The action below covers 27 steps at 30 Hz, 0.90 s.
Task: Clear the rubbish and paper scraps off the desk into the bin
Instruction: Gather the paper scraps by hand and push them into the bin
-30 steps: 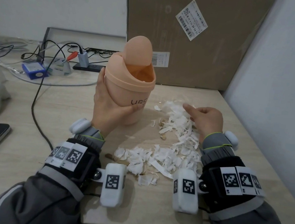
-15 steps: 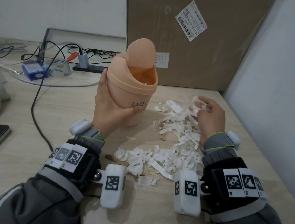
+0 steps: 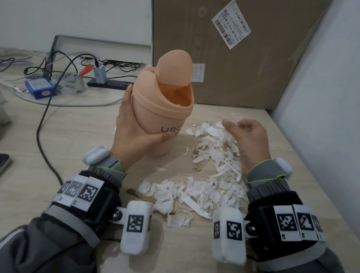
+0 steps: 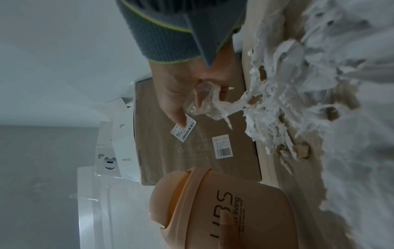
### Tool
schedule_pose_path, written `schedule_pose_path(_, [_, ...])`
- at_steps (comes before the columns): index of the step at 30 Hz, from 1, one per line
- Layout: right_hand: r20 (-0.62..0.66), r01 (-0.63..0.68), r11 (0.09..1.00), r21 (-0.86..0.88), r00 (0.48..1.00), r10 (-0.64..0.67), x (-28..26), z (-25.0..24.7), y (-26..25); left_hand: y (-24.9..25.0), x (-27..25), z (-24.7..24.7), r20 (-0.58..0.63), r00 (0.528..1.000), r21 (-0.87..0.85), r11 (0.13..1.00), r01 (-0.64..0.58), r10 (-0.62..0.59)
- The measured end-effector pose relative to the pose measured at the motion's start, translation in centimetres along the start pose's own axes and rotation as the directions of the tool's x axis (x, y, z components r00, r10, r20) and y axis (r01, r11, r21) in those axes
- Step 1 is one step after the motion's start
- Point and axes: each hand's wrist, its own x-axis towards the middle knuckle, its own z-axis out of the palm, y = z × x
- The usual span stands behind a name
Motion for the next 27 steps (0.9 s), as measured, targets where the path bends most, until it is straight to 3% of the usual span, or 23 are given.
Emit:
schedule_pose_path(5, [-0.024, -0.008, 1.000, 0.028, 1.000, 0.009, 0.1, -0.1, 0.2, 0.2, -0.1, 0.0, 0.007, 1.000, 0.001, 1.000, -0.003, 0.003])
schedule_pose_path(12, [0.074, -0.063, 0.995, 0.071, 0.996, 0.058, 0.3, 0.0, 0.1, 0.5, -0.1, 0.0, 0.016, 1.000, -0.011, 1.000, 0.002, -0.002])
schedule_pose_path(22, [0.030, -0.148, 0.975, 0.167, 0.989, 0.145, -0.1, -0.1, -0.7, 0.5, -0.2, -0.1, 0.025, 1.000, 0.013, 1.000, 0.006, -0.006])
schedule_pose_path(27, [0.221, -0.280, 0.858, 0.431, 0.954, 0.200, -0.1, 0.0, -0.7, 0.5, -0.2, 0.0, 0.031, 1.000, 0.022, 1.000, 0.005, -0.006])
